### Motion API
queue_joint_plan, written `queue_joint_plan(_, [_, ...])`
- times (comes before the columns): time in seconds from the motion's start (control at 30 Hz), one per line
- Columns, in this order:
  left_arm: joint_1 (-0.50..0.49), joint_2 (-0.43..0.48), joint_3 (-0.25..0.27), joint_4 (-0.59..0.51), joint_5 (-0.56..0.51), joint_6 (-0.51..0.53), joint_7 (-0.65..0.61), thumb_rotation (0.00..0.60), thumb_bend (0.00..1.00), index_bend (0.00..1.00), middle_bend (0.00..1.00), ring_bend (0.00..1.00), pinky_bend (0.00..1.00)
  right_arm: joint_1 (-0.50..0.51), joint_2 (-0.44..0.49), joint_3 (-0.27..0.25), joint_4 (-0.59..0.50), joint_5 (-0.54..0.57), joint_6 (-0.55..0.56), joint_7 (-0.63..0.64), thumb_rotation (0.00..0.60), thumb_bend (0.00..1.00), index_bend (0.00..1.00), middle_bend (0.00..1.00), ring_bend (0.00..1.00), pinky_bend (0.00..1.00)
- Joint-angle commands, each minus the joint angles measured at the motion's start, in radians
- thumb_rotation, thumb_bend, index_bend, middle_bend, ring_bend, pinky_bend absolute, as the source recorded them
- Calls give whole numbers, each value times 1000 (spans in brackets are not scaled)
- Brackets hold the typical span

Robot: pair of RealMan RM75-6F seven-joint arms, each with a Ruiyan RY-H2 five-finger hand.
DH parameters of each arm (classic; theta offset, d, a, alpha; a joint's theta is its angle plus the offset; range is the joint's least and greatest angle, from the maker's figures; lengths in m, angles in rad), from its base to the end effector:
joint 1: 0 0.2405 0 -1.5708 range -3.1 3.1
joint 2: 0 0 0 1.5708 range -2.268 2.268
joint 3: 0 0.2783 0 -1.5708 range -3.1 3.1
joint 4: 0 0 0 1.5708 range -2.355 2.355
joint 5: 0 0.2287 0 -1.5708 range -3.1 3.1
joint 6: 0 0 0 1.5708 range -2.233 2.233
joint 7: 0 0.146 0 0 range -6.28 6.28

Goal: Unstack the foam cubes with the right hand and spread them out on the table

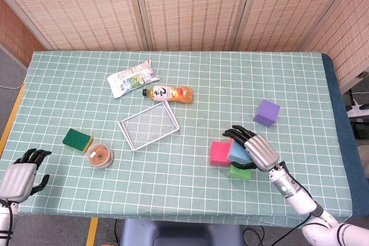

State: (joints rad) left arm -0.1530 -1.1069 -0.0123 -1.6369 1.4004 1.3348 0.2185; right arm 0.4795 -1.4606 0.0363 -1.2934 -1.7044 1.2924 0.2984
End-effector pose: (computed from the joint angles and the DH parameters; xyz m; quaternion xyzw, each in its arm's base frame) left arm -0.3460 0.1982 0.1336 -0.6541 -0.3778 -0.2760 0.5944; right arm -0.2511 -0.2981 0.0203 0.7053 -0.3698 0.5029 0.3361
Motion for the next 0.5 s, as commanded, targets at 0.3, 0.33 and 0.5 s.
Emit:
queue_joint_plan(0.3, [-3, -3, 3, 0, -1, -6, 9, 600, 404, 230, 209, 140, 389, -42, -96, 63, 135, -6, 199, -156, 600, 64, 631, 563, 588, 837])
queue_joint_plan(0.33, [-4, -3, 4, -1, -1, -9, 12, 600, 404, 230, 209, 140, 389, -40, -109, 80, 160, -5, 224, -167, 600, 64, 640, 571, 592, 841])
queue_joint_plan(0.5, [-5, -3, 5, -3, -2, -13, 15, 600, 404, 230, 209, 139, 389, -27, -141, 124, 222, 10, 266, -189, 600, 64, 650, 583, 596, 836])
